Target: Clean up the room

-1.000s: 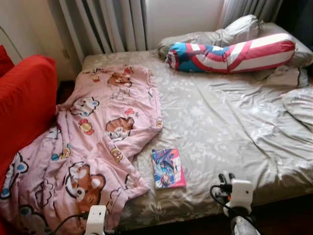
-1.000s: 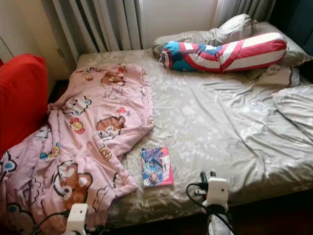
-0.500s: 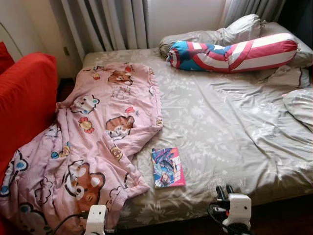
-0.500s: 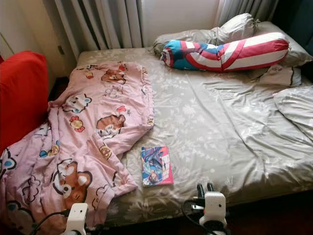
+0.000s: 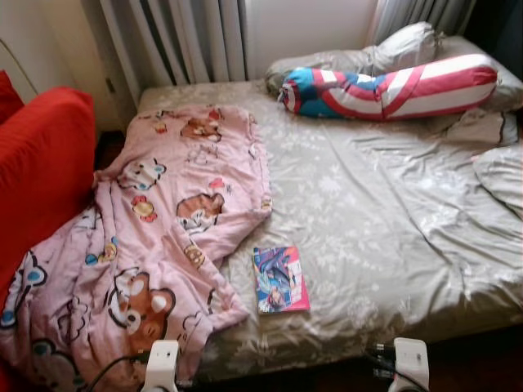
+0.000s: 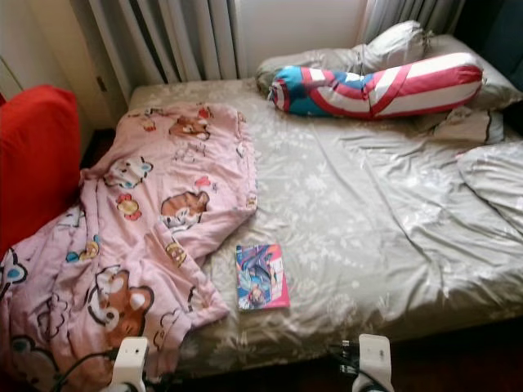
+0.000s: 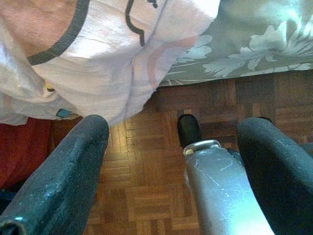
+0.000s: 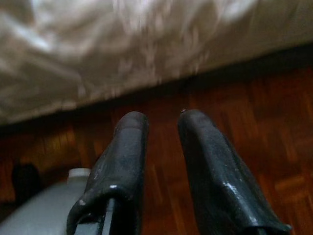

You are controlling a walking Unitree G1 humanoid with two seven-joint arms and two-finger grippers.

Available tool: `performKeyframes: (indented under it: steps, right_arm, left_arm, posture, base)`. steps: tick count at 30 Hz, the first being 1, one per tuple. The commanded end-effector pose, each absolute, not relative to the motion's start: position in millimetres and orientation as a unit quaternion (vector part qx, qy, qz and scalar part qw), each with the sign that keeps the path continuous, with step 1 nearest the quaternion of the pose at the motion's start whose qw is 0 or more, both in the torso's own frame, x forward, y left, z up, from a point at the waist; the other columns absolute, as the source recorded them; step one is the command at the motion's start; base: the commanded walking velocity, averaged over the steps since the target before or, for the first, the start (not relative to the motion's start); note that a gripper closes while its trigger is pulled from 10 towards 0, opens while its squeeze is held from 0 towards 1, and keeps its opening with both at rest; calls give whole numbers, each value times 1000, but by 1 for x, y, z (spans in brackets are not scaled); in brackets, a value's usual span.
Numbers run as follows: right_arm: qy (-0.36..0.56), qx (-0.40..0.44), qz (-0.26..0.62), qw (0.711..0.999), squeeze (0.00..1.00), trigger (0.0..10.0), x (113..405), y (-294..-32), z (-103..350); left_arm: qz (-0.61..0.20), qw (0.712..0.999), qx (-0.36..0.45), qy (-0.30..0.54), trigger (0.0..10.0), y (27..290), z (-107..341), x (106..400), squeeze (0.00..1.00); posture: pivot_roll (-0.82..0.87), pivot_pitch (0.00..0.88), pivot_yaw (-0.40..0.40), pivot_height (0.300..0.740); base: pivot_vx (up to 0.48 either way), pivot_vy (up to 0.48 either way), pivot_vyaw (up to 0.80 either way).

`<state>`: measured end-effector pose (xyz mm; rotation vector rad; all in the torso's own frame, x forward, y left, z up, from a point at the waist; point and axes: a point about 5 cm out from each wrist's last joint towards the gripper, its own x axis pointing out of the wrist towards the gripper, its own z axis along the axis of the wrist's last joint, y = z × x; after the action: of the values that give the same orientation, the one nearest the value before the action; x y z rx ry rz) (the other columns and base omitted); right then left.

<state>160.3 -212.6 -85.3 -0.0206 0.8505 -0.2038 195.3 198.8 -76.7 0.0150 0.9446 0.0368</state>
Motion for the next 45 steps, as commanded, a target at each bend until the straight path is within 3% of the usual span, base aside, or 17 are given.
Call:
performKeyframes:
  steps: [1,11,24,31,41,45]
  right_arm:
    - [424,-6,-96,901,0,10000,157,-210,-88]
    - [417,-3,-62,907,0,10000,167,-192,-87]
    - [428,-17,-42,903,0,10000,163,-190,-89]
    - [433,-25,-18,901,0,10000,162,-184,-91]
    - [440,-24,-14,898,0,10000,157,-182,-93]
    - [440,-35,-2,897,0,10000,157,-182,-93]
  left_arm:
    - [20,890,7,456,10000,199,-77,196,0]
    - [9,889,15,457,10000,196,-77,196,0]
    - [12,889,14,458,10000,197,-77,195,0]
    - [13,888,14,459,10000,198,-77,195,0]
    - [14,889,14,458,10000,200,-77,195,0]
    - [14,889,14,458,10000,200,-77,195,0]
  posture:
    - [-89,25,22,740]
    - [-101,3,26,740]
    - [-103,0,24,740]
    - [-102,1,23,740]
    - [-104,15,24,740]
    - [-103,19,23,740]
  base:
    - [0,0,0]
    - [0,0,160]
    - [0,0,62]
    - [0,0,800]
    - [0,0,0]
    - [0,0,800]
